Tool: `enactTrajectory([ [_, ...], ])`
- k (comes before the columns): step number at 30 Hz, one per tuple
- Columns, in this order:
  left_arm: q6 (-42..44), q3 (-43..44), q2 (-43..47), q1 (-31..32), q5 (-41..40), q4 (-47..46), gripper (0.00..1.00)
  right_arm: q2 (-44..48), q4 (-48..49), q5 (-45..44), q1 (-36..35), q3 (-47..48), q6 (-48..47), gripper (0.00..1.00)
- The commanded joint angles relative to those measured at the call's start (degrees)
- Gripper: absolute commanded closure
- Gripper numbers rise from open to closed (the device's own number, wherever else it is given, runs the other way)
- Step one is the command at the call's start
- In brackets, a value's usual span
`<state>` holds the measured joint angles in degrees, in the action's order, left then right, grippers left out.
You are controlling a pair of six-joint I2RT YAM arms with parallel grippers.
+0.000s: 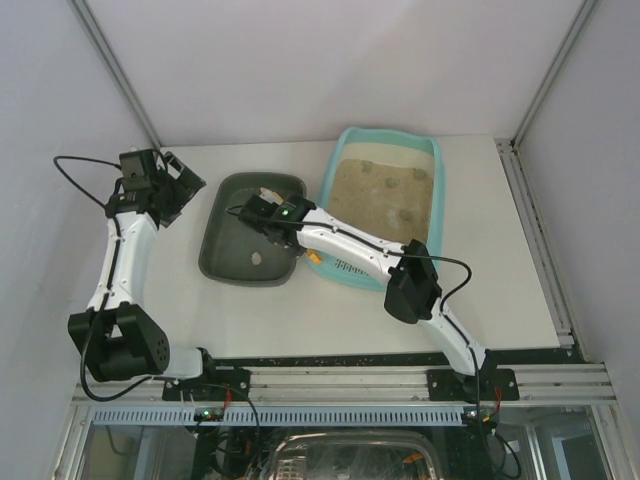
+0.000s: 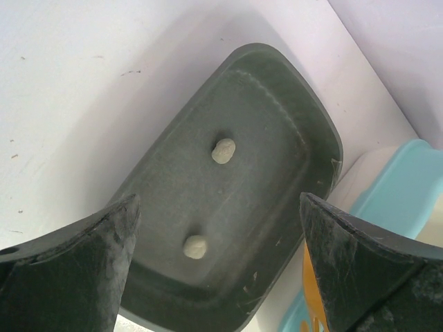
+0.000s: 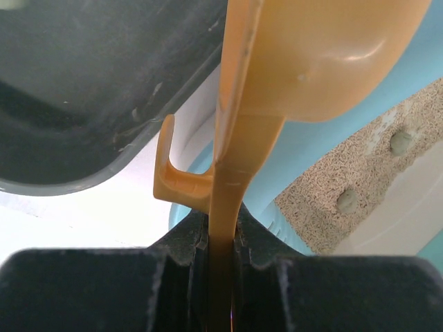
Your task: Clean the litter box
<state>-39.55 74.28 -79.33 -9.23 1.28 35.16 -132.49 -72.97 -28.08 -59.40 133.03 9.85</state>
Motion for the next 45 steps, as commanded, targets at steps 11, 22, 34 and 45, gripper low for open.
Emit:
enactTrajectory([
  [11, 6.8, -2.0, -0.3, 25.0, -3.6, -10.2, 0.00, 40.2, 10.9, 10.0, 14.7, -35.9, 18.2, 1.00],
  [22, 6.7, 20.9, -28.9, 35.4, -5.1, -10.1, 0.00, 47.3, 21.5, 27.7, 29.5, -58.6, 24.2, 1.00],
  [34, 4.7, 20.1, -32.9, 41.6, -0.2, -12.5, 0.00, 45.6, 22.6, 34.6, 34.3, -68.2, 20.9, 1.00],
  [45, 4.2, 8.6, -19.8, 47.7, 2.0, -17.4, 0.00, 54.4, 21.0, 38.0, 45.1, -77.9, 15.2, 1.00],
])
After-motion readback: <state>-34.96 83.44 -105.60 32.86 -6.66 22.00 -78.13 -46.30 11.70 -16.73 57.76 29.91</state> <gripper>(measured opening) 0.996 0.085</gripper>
